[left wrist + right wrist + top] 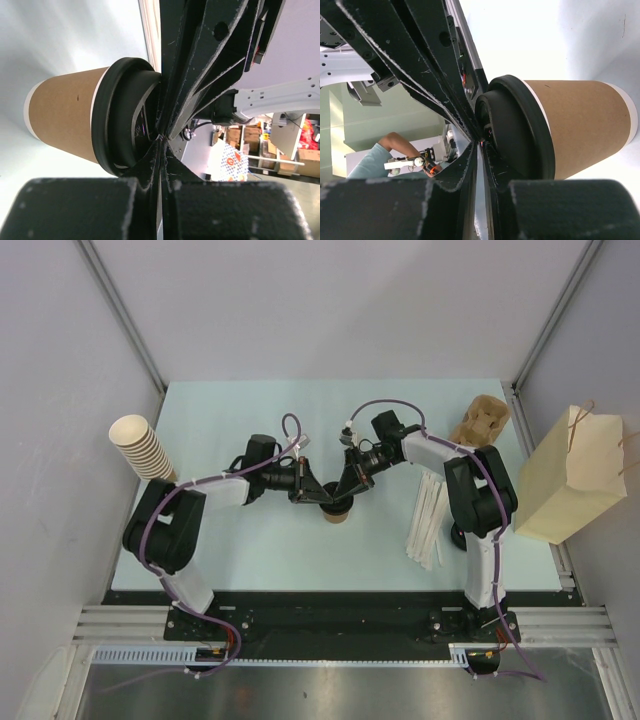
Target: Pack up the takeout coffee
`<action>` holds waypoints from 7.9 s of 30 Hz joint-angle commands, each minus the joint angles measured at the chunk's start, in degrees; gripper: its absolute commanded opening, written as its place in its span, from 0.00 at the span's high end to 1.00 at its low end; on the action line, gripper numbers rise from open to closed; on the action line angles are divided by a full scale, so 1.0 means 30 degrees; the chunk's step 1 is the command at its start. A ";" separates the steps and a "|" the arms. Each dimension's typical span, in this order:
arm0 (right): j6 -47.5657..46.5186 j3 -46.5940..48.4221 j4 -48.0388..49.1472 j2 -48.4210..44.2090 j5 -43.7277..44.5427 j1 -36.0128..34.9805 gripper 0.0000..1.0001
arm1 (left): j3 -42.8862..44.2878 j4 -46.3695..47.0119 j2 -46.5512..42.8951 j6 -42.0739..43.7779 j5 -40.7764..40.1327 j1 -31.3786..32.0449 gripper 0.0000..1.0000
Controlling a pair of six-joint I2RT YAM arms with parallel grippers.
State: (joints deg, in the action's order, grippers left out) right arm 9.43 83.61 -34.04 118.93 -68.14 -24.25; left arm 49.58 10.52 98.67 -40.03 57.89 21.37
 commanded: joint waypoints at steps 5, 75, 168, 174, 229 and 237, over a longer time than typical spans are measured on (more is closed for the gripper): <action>-0.1062 -0.1299 -0.0313 0.2252 0.7218 -0.0352 0.85 | -0.0502 -0.2456 0.0215 0.2680 -0.3567 -0.0032 0.97; 0.0577 -0.2178 0.0478 0.2190 0.4344 0.0085 0.82 | 0.0230 -0.3362 0.2938 0.2387 -0.4763 0.0232 1.00; 0.3361 -0.1914 0.4200 0.0374 0.1471 -0.0178 0.82 | -0.0940 -0.0312 0.0096 0.0014 -0.4471 0.2109 0.93; 0.2775 -0.1914 0.3789 0.0872 0.1619 -0.0149 0.82 | -0.1351 0.0298 0.1121 -0.0659 -0.4180 0.1609 0.94; 0.2289 -0.1973 0.4148 -0.7035 0.3459 0.3980 0.25 | 0.6115 -1.3931 -0.8198 1.2960 -1.3873 0.4384 0.01; -0.1443 -0.2031 -0.0133 -0.9292 0.6978 0.4773 0.21 | 0.8223 -1.3729 -0.4013 1.5336 -1.6309 0.6500 0.01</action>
State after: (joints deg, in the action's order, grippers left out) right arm 13.02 75.40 -26.52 95.11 -53.04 -9.98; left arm 69.25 -28.36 82.06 0.84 13.58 39.55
